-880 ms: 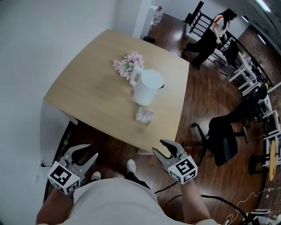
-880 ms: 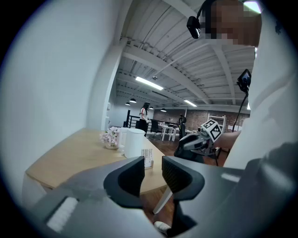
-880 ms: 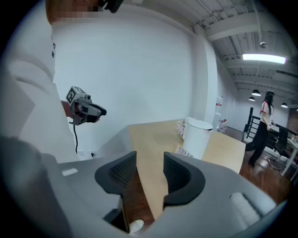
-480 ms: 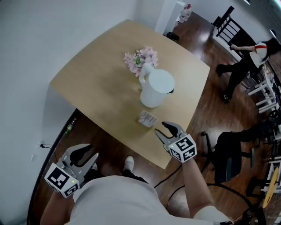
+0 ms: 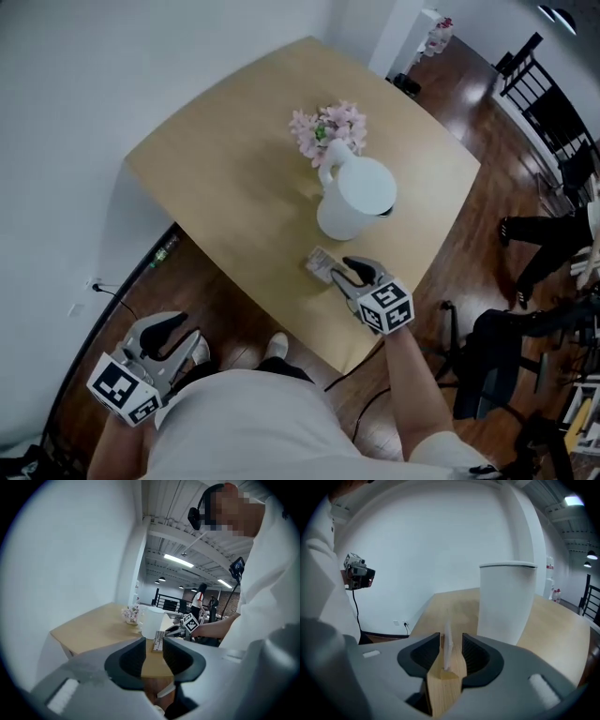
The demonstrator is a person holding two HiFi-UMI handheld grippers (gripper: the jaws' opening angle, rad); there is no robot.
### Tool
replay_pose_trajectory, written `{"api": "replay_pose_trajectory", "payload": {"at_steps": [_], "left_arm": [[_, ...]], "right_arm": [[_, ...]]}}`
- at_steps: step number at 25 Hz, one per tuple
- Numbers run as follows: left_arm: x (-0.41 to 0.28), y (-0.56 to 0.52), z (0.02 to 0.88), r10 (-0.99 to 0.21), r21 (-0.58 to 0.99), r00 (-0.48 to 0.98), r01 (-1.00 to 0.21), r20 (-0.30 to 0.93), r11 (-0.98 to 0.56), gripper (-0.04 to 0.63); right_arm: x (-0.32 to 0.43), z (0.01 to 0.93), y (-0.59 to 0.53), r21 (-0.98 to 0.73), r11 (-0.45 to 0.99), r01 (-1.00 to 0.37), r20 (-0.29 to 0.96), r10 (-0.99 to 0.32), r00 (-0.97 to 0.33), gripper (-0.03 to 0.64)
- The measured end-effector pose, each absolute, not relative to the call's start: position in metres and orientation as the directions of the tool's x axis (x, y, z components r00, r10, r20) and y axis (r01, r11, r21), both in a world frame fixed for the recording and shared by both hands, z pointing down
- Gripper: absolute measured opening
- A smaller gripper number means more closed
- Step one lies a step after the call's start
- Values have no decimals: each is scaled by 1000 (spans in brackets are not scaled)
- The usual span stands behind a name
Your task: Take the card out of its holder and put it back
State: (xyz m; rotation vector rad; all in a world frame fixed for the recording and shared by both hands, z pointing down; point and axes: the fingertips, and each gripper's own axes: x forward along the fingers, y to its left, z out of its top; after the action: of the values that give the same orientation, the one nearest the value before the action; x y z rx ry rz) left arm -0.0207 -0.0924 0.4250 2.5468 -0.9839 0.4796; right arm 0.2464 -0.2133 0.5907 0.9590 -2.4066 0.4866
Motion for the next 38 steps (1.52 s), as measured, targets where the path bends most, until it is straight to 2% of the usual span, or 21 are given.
{"api": "replay_pose_trajectory", "payload": {"at_steps": [6, 16, 28, 33, 38], "left_arm": [[-23, -89, 424, -584, 206, 677, -714, 448, -669, 121], [-22, -89, 423, -567, 205, 685, -702, 457, -682, 121], [-47, -96, 422, -550, 211, 728, -662, 410, -719, 121], [-80, -94, 422, -545, 218, 746, -646, 383, -731, 121], [-128, -94, 421, -556, 214, 752, -644, 354, -735, 121]], "right_arm": [[237, 588, -213, -163, 719, -676, 549, -503, -667, 36], [239, 569, -213, -186, 711, -678, 522, -513, -682, 21], [238, 507, -215, -82, 691, -718, 513, -589, -625, 21], [212, 473, -199, -48, 688, -724, 498, -612, -615, 21], [152, 444, -170, -65, 708, -703, 469, -600, -648, 21]]}}
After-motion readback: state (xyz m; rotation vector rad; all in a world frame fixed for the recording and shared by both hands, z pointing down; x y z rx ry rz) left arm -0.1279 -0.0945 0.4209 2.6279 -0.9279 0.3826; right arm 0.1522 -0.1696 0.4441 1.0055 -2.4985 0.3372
